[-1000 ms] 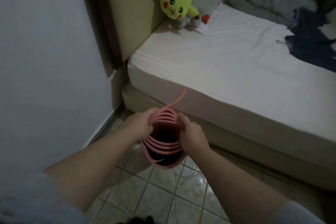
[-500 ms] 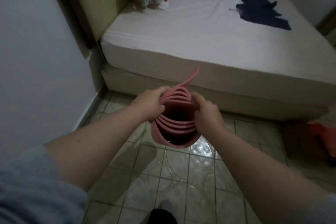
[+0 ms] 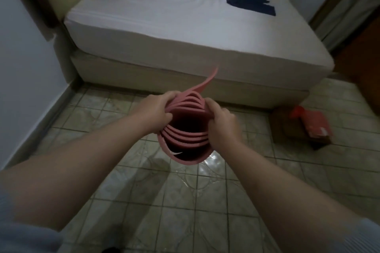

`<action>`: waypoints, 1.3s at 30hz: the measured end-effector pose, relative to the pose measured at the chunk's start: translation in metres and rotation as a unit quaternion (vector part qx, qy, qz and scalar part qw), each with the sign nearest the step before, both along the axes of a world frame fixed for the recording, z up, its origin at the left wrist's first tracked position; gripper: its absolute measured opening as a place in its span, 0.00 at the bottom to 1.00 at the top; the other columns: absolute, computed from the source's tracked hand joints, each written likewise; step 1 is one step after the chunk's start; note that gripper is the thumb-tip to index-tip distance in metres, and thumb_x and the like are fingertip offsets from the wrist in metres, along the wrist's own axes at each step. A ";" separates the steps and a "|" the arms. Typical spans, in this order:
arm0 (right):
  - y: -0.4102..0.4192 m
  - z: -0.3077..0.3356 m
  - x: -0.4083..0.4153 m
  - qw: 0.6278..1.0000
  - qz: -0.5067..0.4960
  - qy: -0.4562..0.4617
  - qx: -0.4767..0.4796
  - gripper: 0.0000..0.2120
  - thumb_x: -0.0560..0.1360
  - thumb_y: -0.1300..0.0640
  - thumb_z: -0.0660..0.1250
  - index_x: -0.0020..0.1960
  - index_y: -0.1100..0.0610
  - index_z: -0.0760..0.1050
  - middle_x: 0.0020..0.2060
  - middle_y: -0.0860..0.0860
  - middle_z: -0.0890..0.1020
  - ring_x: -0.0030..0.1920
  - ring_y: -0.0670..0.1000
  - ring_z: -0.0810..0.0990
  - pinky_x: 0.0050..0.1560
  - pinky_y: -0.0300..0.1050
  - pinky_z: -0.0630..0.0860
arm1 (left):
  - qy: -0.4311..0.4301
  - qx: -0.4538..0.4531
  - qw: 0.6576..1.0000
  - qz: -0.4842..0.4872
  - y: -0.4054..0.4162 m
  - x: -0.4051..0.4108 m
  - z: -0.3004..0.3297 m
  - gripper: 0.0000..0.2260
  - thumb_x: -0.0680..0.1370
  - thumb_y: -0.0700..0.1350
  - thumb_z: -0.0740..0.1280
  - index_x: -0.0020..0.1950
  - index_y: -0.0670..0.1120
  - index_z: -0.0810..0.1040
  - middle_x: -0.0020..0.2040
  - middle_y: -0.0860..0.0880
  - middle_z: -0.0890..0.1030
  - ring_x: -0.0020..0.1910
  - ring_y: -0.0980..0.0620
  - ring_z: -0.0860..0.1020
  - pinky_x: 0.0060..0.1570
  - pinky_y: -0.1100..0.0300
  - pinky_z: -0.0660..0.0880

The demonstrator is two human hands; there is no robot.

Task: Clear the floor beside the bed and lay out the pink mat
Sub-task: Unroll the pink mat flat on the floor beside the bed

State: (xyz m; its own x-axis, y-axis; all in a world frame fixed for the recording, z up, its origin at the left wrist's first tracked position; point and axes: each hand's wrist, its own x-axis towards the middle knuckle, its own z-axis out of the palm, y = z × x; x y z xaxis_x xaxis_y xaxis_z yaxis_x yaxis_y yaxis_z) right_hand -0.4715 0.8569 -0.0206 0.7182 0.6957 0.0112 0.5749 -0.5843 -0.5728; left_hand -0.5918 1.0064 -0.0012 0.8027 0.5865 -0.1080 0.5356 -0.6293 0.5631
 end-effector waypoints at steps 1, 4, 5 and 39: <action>-0.018 -0.004 0.005 1.000 0.005 -0.006 -0.002 0.25 0.76 0.60 0.51 0.70 0.41 0.63 0.59 0.57 0.75 0.55 0.57 0.73 0.50 0.43 0.63 | -0.008 0.003 1.000 0.003 -0.019 0.004 -0.004 0.29 0.69 0.41 0.64 0.68 0.61 0.67 0.57 0.49 0.82 0.51 0.46 0.79 0.40 0.61 0.69; -0.064 -0.018 0.020 1.000 0.008 -0.011 0.007 0.25 0.77 0.59 0.51 0.70 0.40 0.62 0.59 0.56 0.74 0.50 0.52 0.70 0.49 0.44 0.64 | -0.028 0.012 1.000 0.009 -0.067 0.017 -0.018 0.30 0.69 0.40 0.64 0.67 0.62 0.67 0.53 0.48 0.83 0.50 0.44 0.79 0.41 0.60 0.69; -0.077 -0.023 0.025 1.000 0.008 -0.011 0.013 0.24 0.77 0.59 0.51 0.69 0.39 0.62 0.59 0.55 0.74 0.49 0.50 0.68 0.49 0.44 0.65 | -0.034 0.014 0.999 0.007 -0.080 0.022 -0.023 0.30 0.69 0.40 0.64 0.67 0.62 0.67 0.52 0.48 0.83 0.49 0.44 0.80 0.39 0.60 0.69; -0.220 -0.696 -0.022 0.981 0.090 -0.113 -0.127 0.19 0.62 0.47 0.61 0.54 0.36 0.71 0.55 0.65 0.74 0.54 0.62 0.73 0.64 0.52 0.61 | -0.071 0.028 0.994 -0.076 -0.233 -0.044 -0.764 0.54 0.49 0.43 0.79 0.72 0.59 0.61 0.77 0.48 0.54 0.55 0.46 0.81 0.43 0.70 0.76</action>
State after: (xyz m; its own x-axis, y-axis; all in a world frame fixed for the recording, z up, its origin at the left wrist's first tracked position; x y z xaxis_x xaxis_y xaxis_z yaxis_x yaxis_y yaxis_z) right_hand -0.4940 0.6372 -0.7167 0.5820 0.8124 -0.0350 0.7777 -0.5687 -0.2681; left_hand -0.6357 0.7731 -0.7655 0.8870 0.4598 0.0426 0.3499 -0.7294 0.5878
